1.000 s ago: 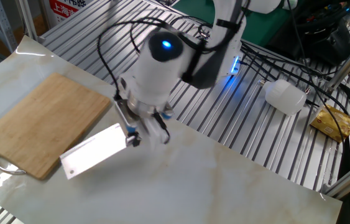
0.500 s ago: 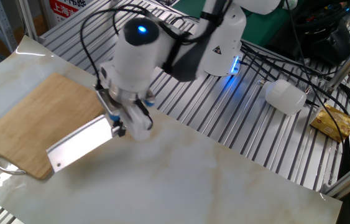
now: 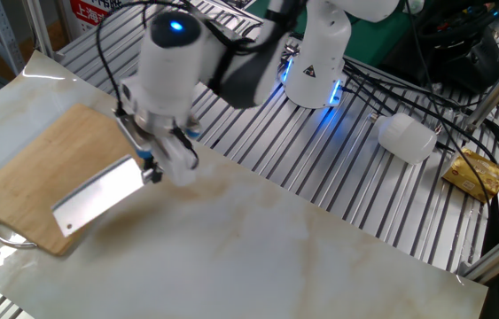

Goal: Put the knife on the cutting board

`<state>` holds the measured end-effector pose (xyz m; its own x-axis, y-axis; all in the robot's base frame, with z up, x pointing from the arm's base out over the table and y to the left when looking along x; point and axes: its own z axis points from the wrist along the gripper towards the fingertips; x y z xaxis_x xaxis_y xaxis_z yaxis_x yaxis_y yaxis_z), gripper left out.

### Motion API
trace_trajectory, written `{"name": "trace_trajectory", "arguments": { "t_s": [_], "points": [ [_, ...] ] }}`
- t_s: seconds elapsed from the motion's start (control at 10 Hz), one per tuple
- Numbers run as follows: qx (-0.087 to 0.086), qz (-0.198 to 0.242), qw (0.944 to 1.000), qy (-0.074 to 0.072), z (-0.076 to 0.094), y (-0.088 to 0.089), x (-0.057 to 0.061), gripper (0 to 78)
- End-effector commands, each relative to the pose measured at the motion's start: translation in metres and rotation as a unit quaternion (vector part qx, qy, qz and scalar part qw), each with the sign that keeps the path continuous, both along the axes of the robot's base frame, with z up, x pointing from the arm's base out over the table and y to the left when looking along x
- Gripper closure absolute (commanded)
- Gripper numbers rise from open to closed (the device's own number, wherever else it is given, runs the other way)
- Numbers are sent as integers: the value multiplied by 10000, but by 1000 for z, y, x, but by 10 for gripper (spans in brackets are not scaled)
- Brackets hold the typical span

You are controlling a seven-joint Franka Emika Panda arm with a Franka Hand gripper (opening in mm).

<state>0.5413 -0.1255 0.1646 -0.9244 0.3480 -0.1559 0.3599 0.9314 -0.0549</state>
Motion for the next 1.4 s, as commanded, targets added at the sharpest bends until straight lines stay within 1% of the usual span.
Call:
{"name": "trace_trajectory", "arguments": {
  "t_s": [0.1,0.2,0.3,0.4,0.5,0.6,0.8,0.9,1.0,1.1,1.2,1.4],
  "points": [
    [164,-330,9993,-63,2,-43,-2,764],
    [139,-370,9992,-71,2,-43,-2,764],
    [70,-318,9994,-122,2,-43,-2,764],
    [62,-313,9994,-129,2,-43,-2,764],
    [13,-166,9998,-124,0,-47,-2,764],
    [21,9,10000,-83,-3,-60,1,764],
    [70,274,9996,-49,-6,-91,6,764],
    [58,315,9995,-45,-6,-98,7,764],
    [35,411,9991,-23,-10,-112,7,764],
    [3,430,9991,-32,-15,-116,6,764],
    [-2,376,9993,-37,-17,-116,5,764],
    [-40,309,9995,-14,-18,-116,4,764]
  ]
}}
